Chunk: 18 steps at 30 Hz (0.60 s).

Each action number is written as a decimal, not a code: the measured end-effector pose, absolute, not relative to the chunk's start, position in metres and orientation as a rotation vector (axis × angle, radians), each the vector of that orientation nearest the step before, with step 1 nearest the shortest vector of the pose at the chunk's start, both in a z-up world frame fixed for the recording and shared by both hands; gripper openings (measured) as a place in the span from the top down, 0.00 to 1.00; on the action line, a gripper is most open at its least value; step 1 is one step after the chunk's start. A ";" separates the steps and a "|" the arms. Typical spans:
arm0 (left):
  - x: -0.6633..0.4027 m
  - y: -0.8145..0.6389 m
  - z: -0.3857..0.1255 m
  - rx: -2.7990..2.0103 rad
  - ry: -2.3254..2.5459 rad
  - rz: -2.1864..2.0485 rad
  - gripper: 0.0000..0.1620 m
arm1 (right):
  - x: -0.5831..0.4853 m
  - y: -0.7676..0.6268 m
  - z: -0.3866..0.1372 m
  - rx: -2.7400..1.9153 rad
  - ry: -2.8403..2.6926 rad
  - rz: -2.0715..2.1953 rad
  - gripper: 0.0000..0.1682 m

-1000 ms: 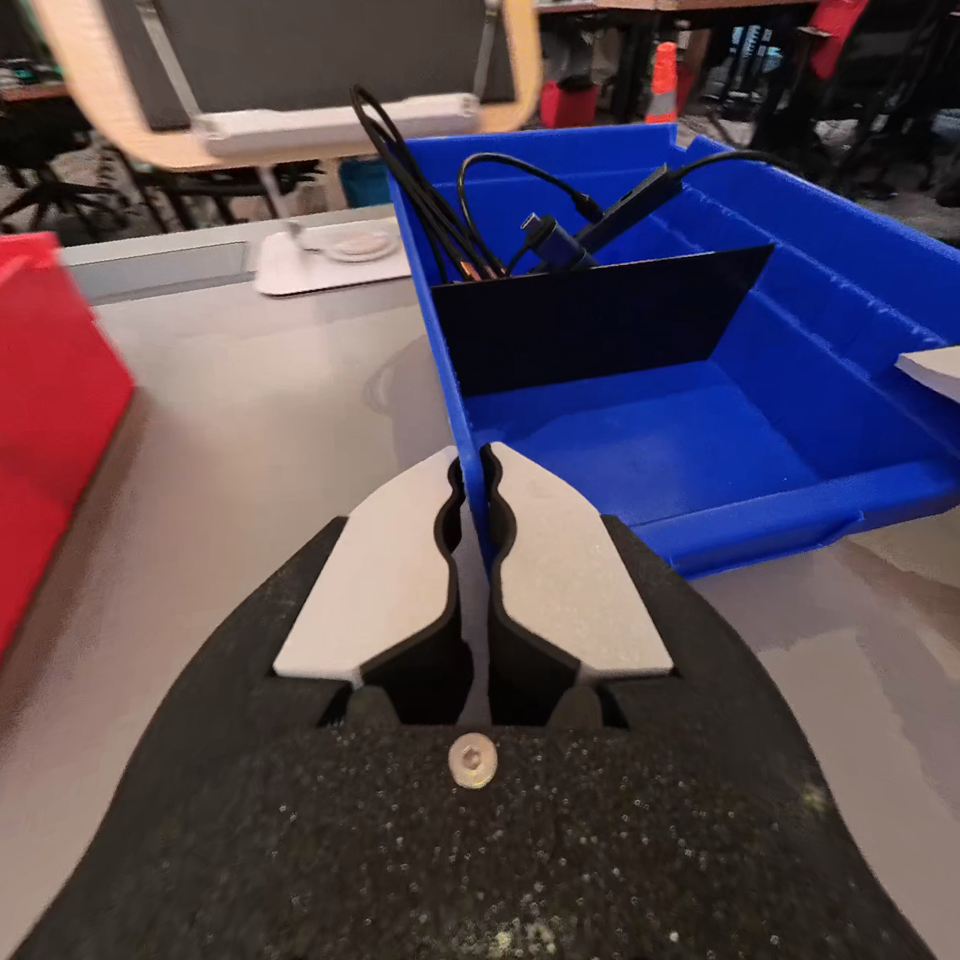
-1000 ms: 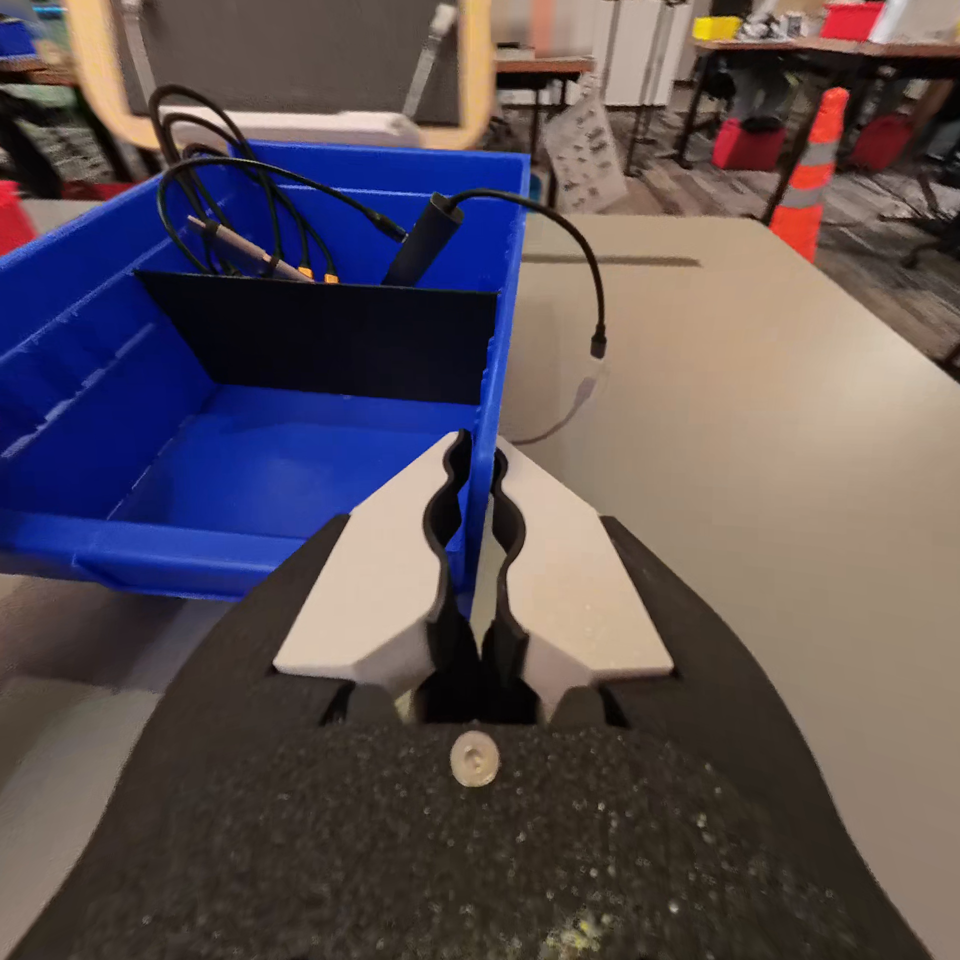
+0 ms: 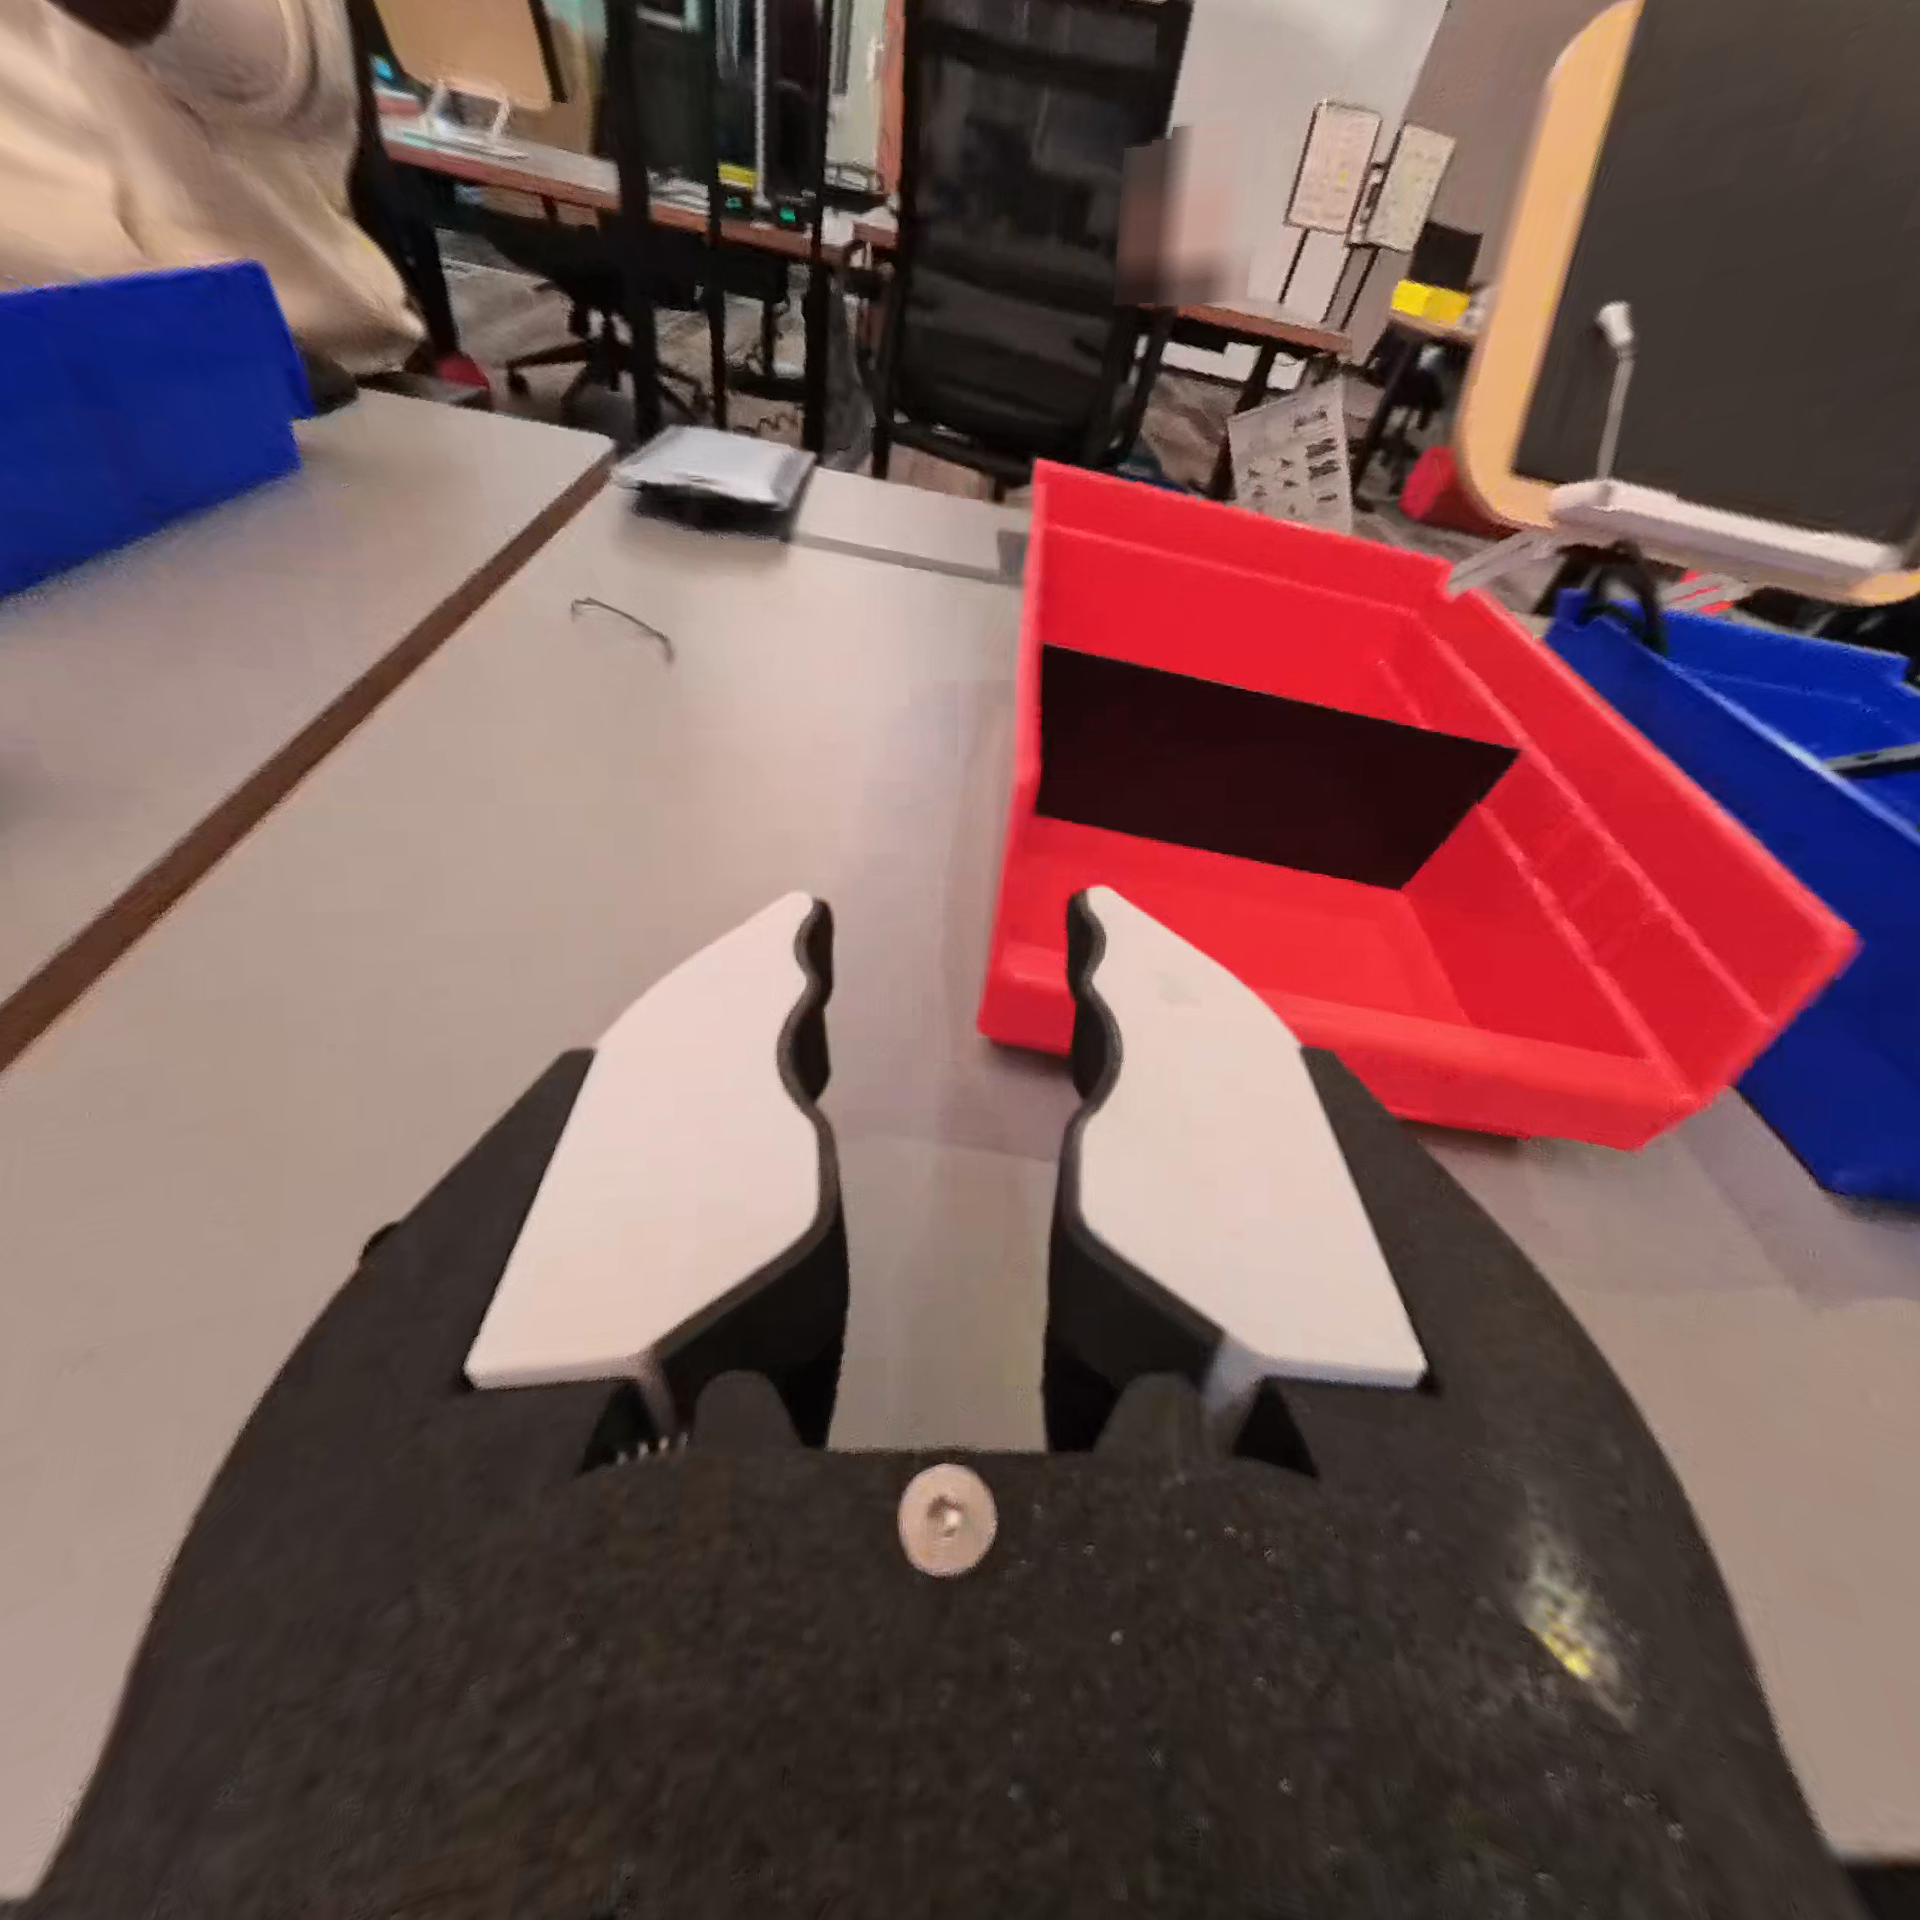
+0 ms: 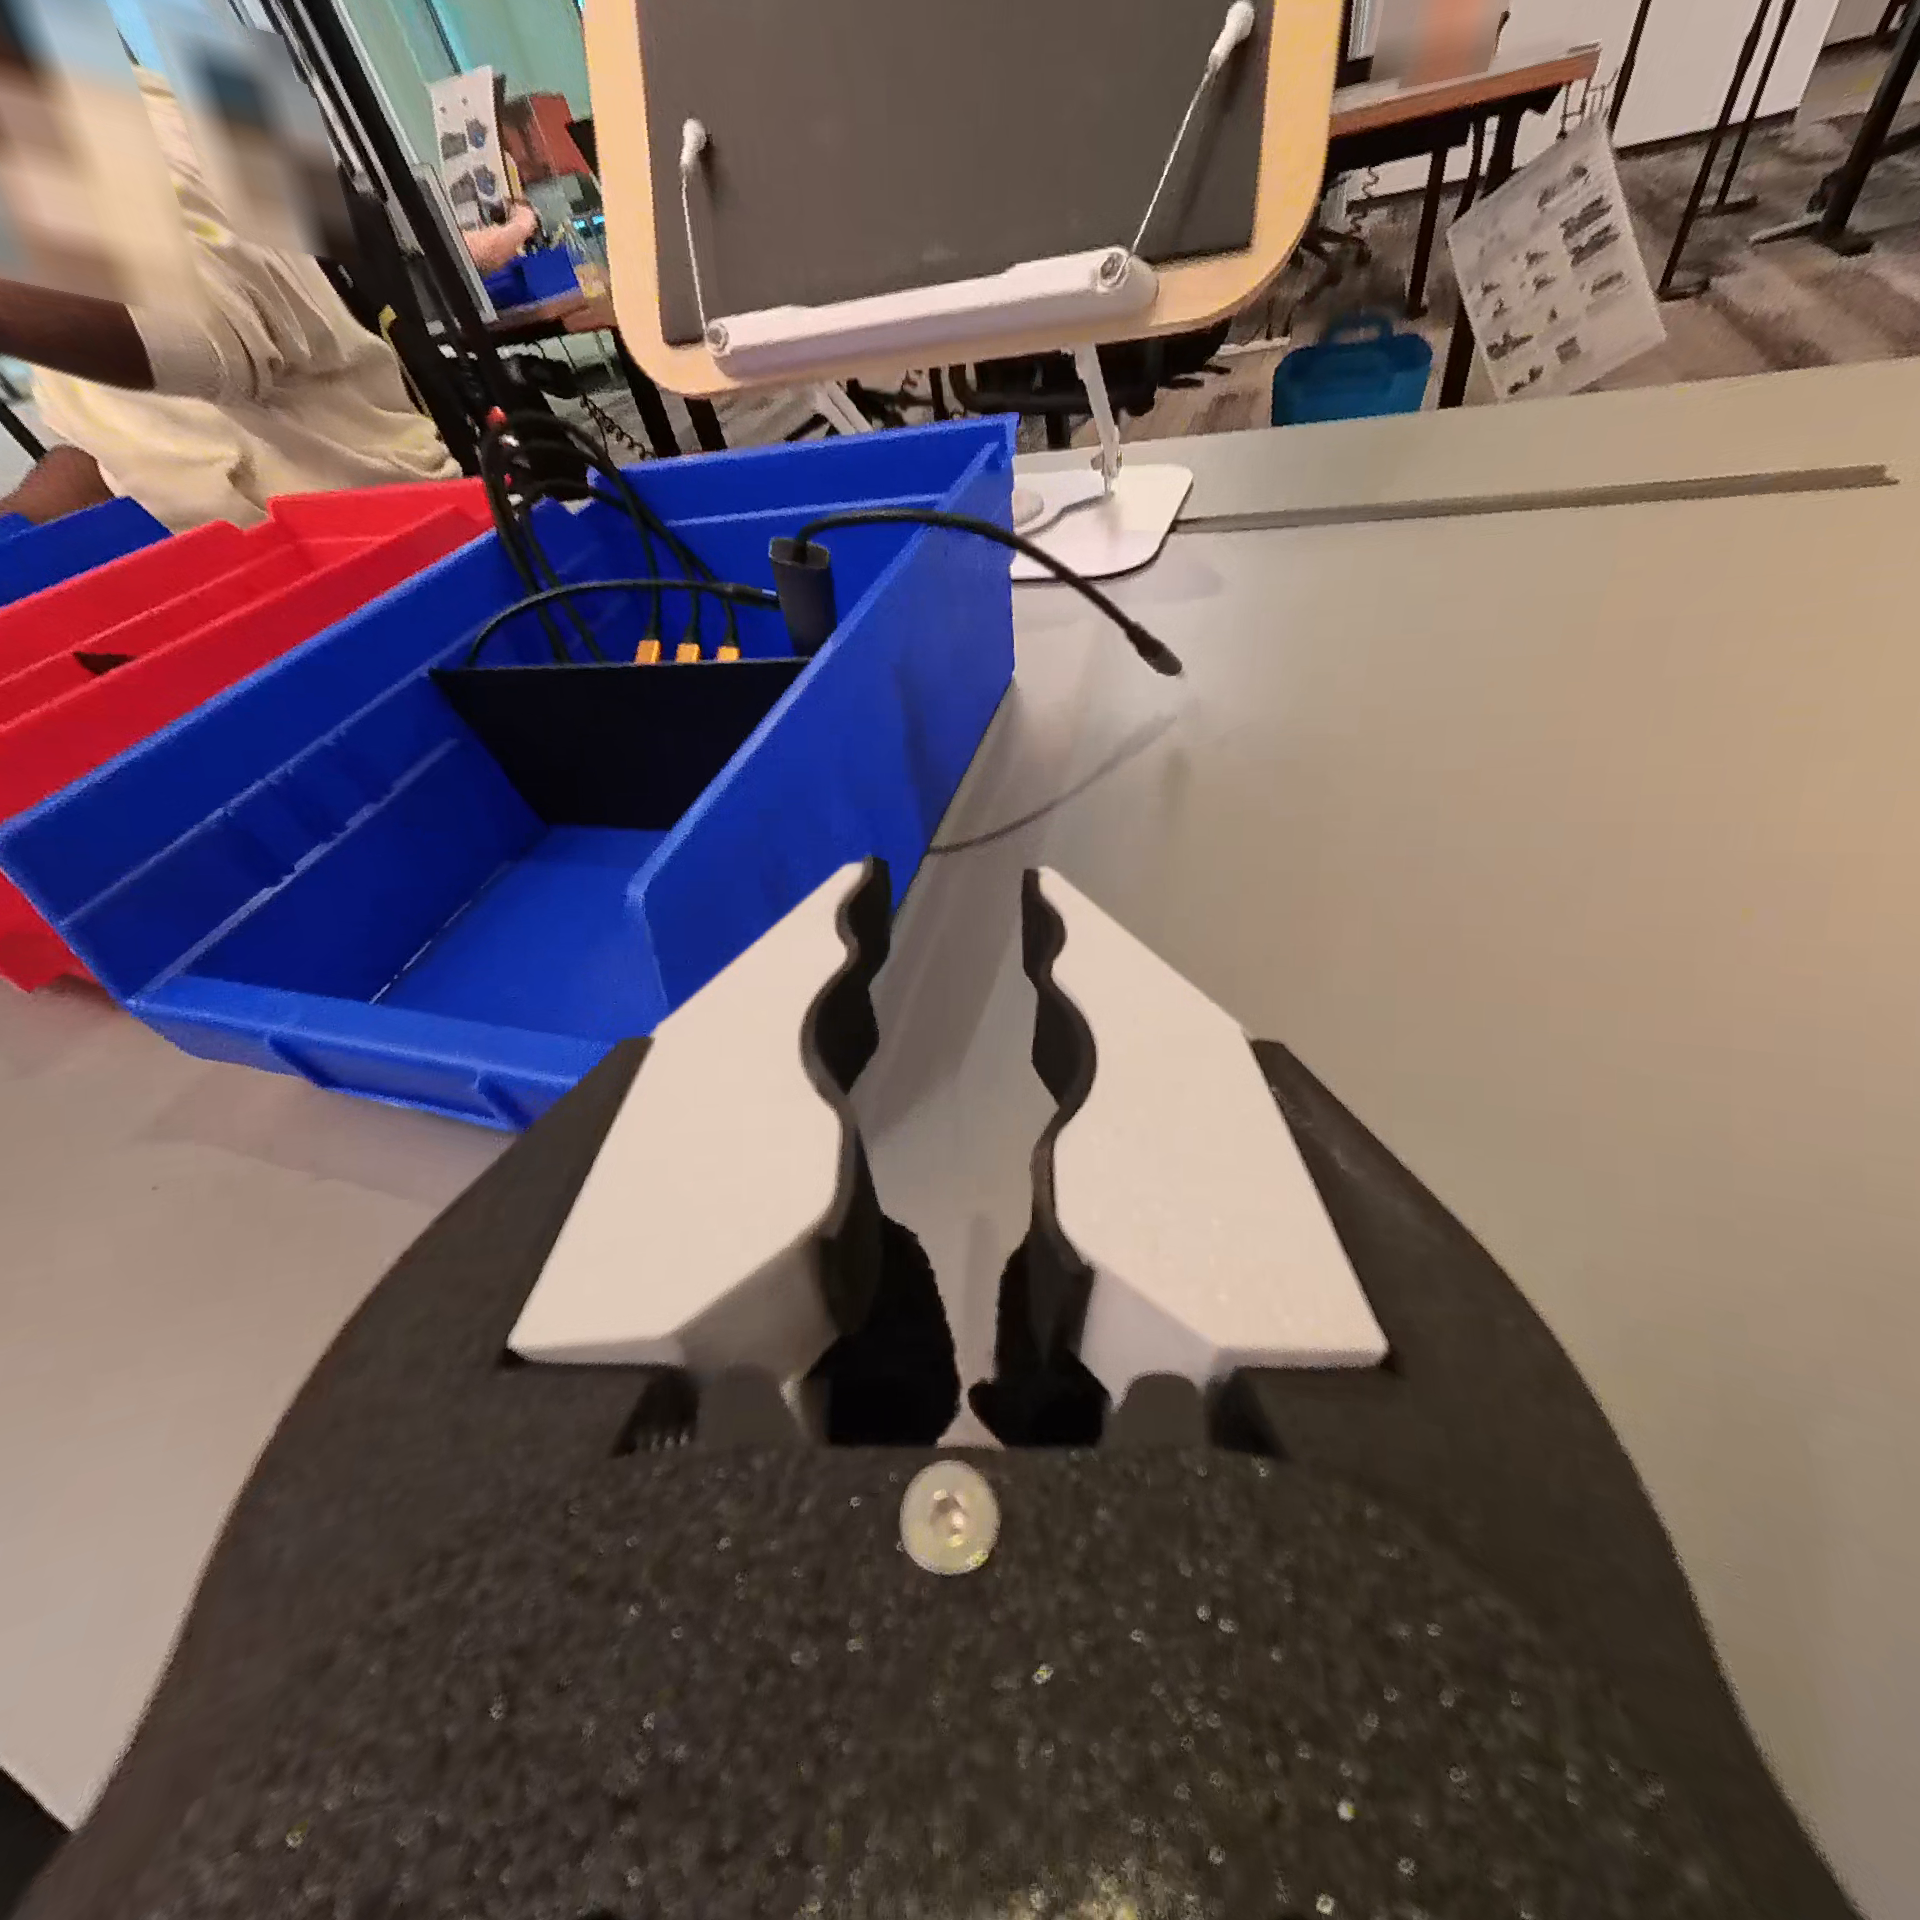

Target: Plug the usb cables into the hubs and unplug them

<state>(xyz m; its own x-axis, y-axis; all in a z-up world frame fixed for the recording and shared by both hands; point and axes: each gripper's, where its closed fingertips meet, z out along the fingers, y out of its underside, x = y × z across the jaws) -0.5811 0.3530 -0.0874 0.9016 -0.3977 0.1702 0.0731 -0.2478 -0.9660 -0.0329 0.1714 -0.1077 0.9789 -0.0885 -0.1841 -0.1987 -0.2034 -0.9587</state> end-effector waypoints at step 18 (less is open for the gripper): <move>-0.524 0.406 -0.122 -1.925 0.392 -0.413 0.98 | -0.066 0.149 -0.090 -1.740 -0.041 -0.101 0.90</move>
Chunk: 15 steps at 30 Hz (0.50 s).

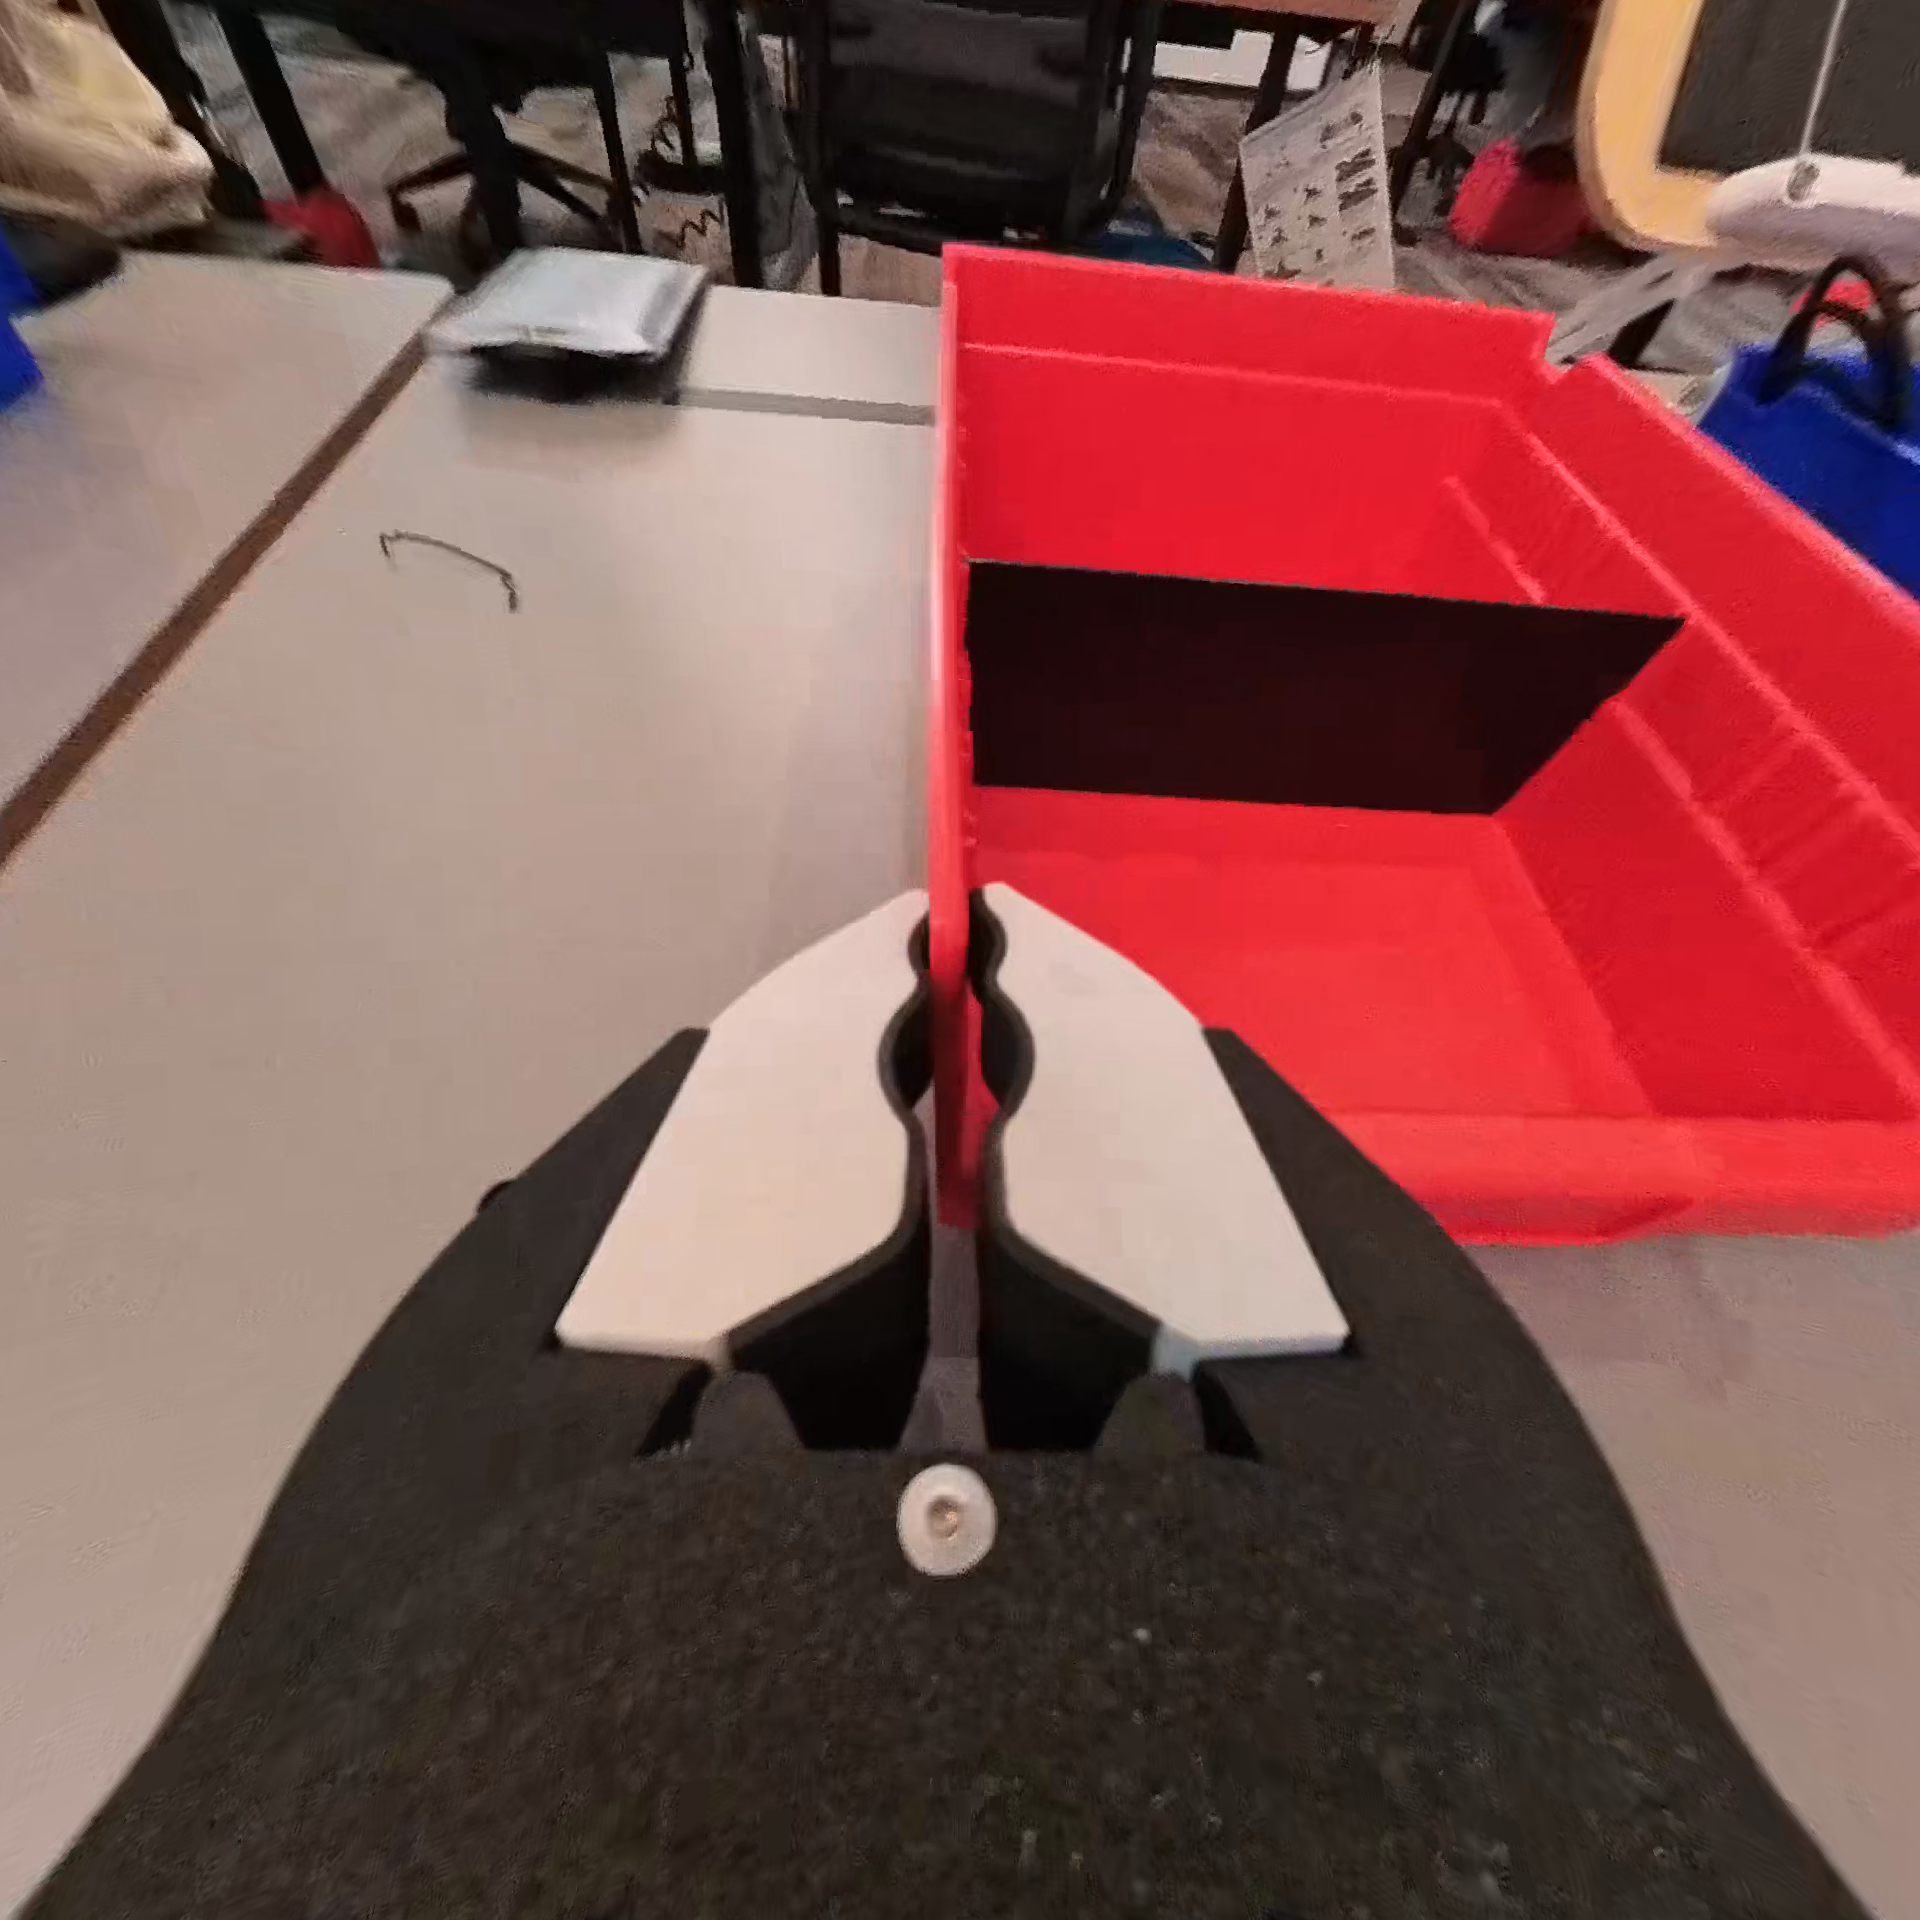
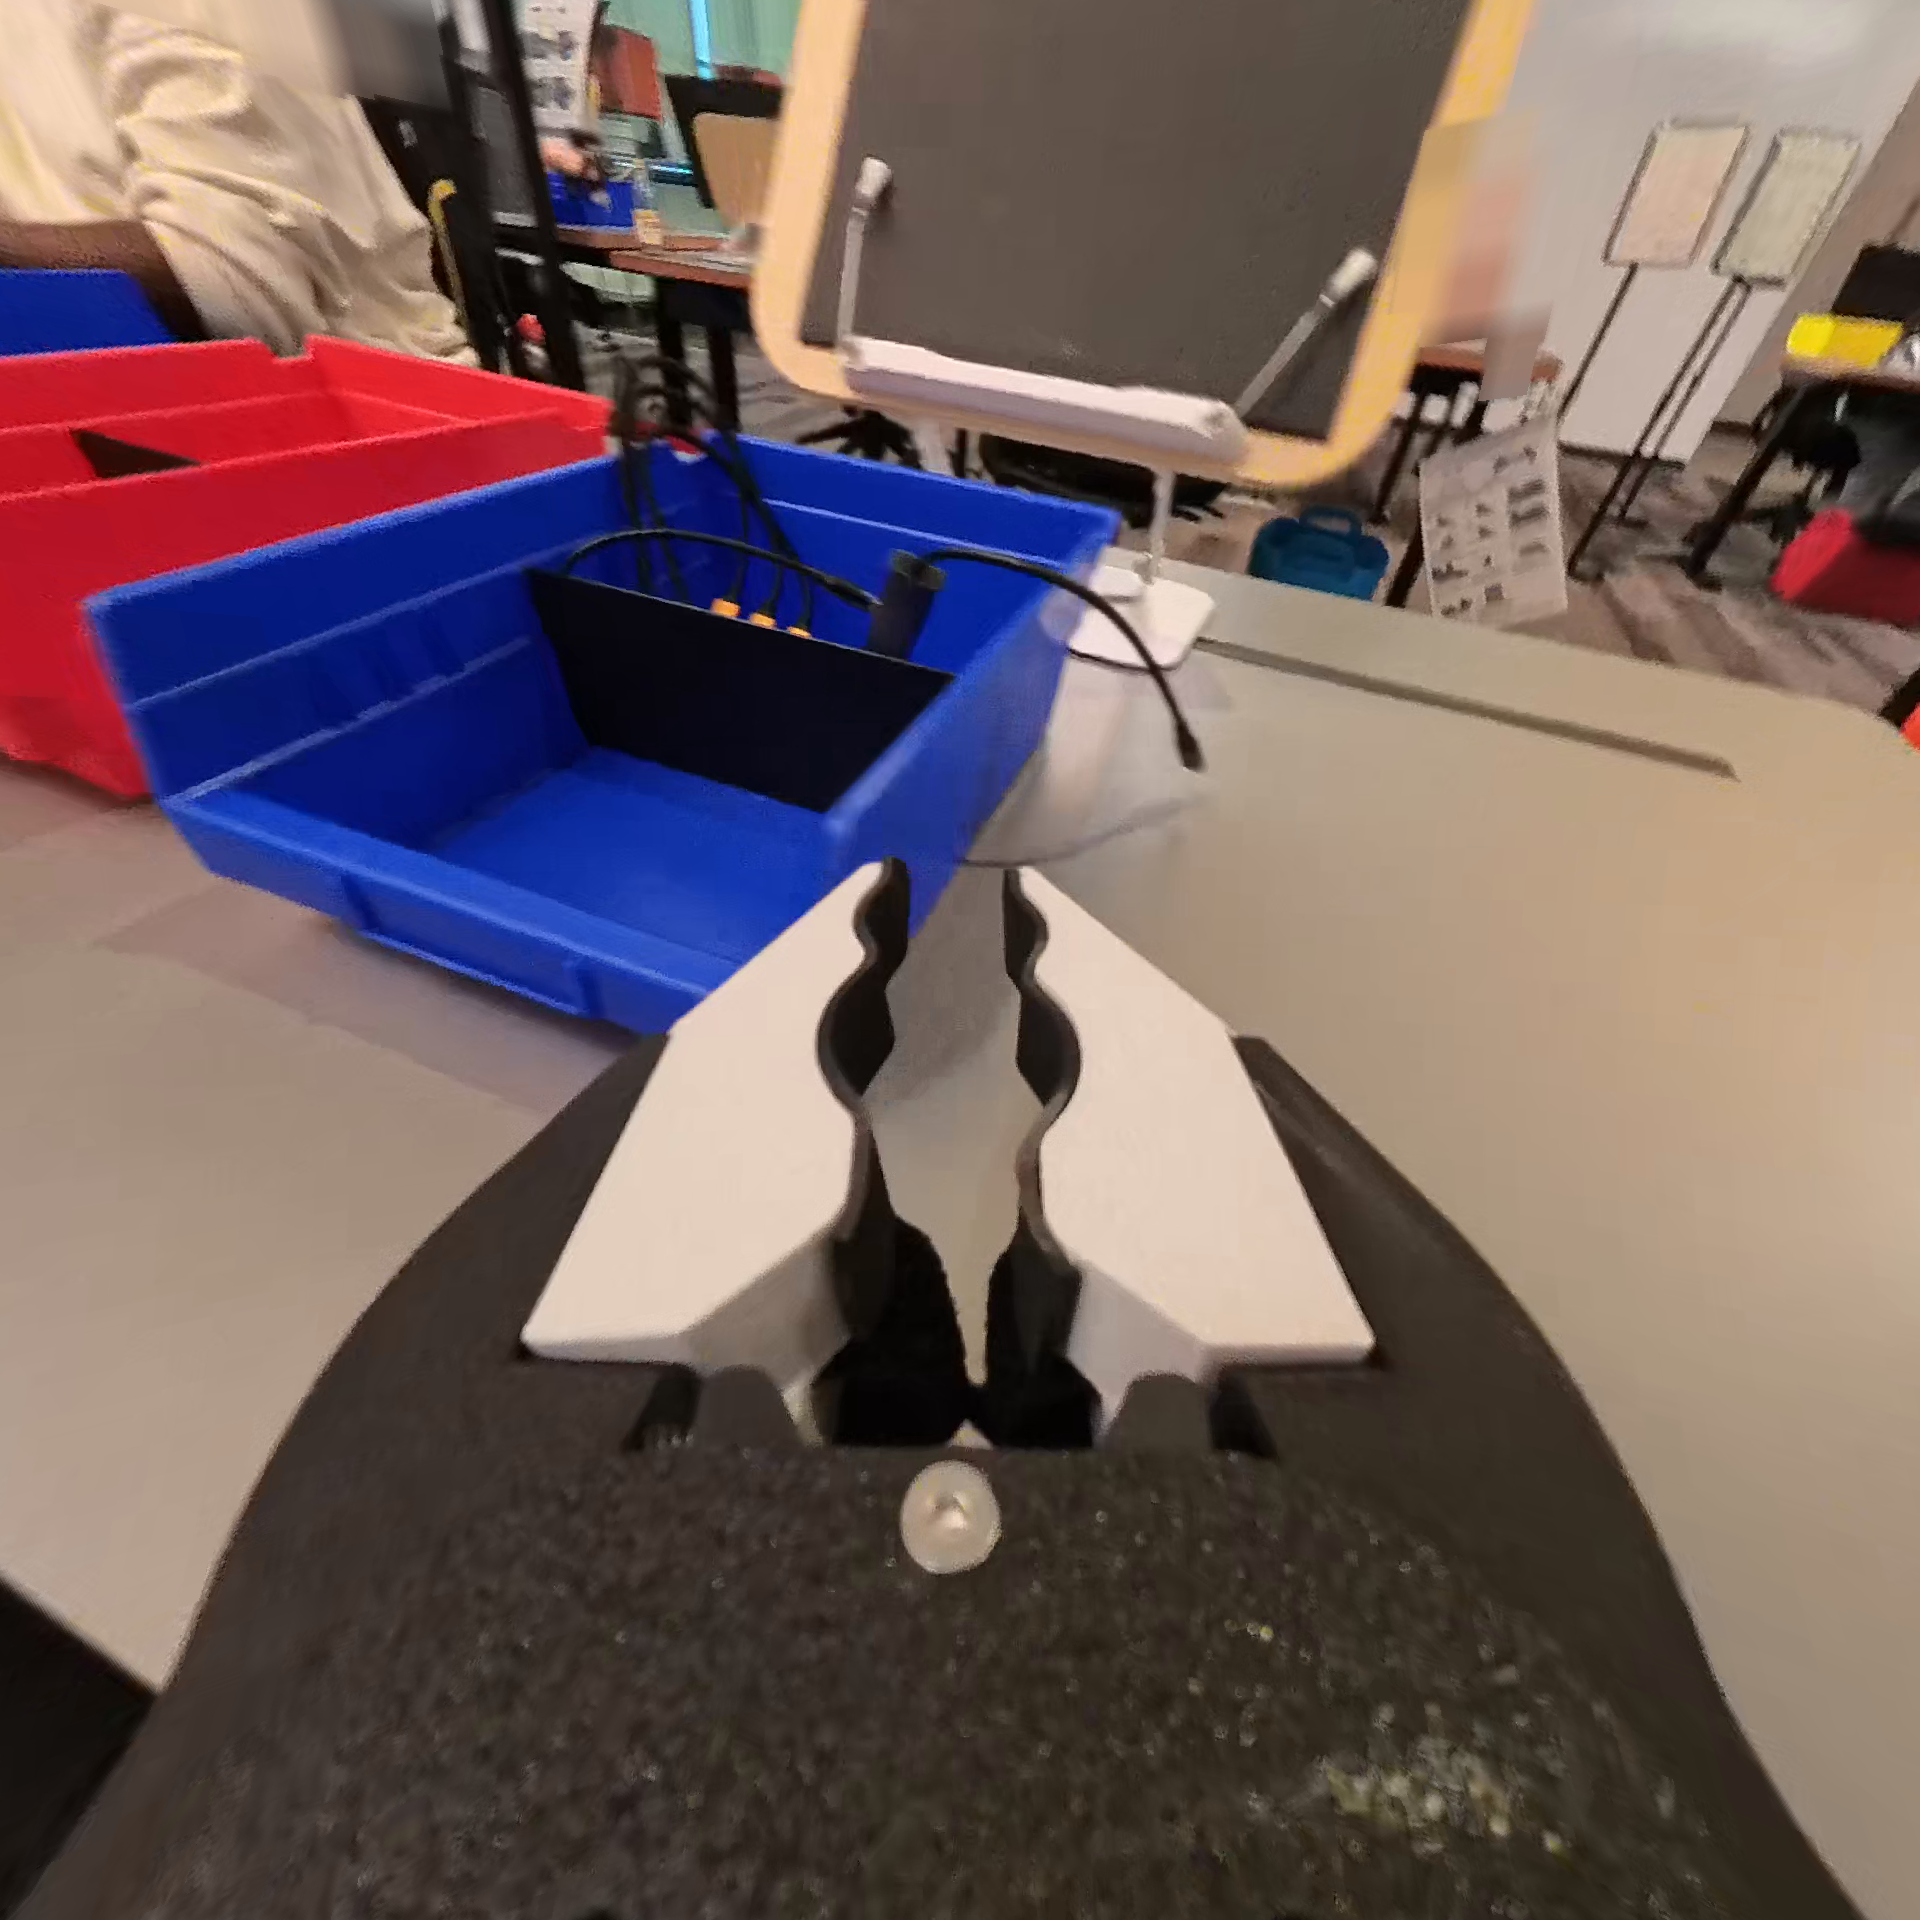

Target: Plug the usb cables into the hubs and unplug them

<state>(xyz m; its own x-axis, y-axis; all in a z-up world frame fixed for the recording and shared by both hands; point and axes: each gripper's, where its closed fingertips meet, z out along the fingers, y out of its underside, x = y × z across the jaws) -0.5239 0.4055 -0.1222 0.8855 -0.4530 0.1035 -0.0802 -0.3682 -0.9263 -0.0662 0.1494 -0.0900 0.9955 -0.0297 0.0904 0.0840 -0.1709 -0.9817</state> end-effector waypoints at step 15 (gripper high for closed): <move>-0.529 0.267 -0.125 -2.028 0.366 -0.097 0.96 | -0.344 0.236 -0.113 -1.890 -0.271 0.292 0.75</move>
<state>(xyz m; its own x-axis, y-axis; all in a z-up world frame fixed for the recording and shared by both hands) -0.5286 0.2674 -0.1255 0.9505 -0.2979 -0.0884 -0.2154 -0.4266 -0.8784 -0.3440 0.2356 -0.1133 0.9423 0.3274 -0.0690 0.0443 -0.3262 -0.9443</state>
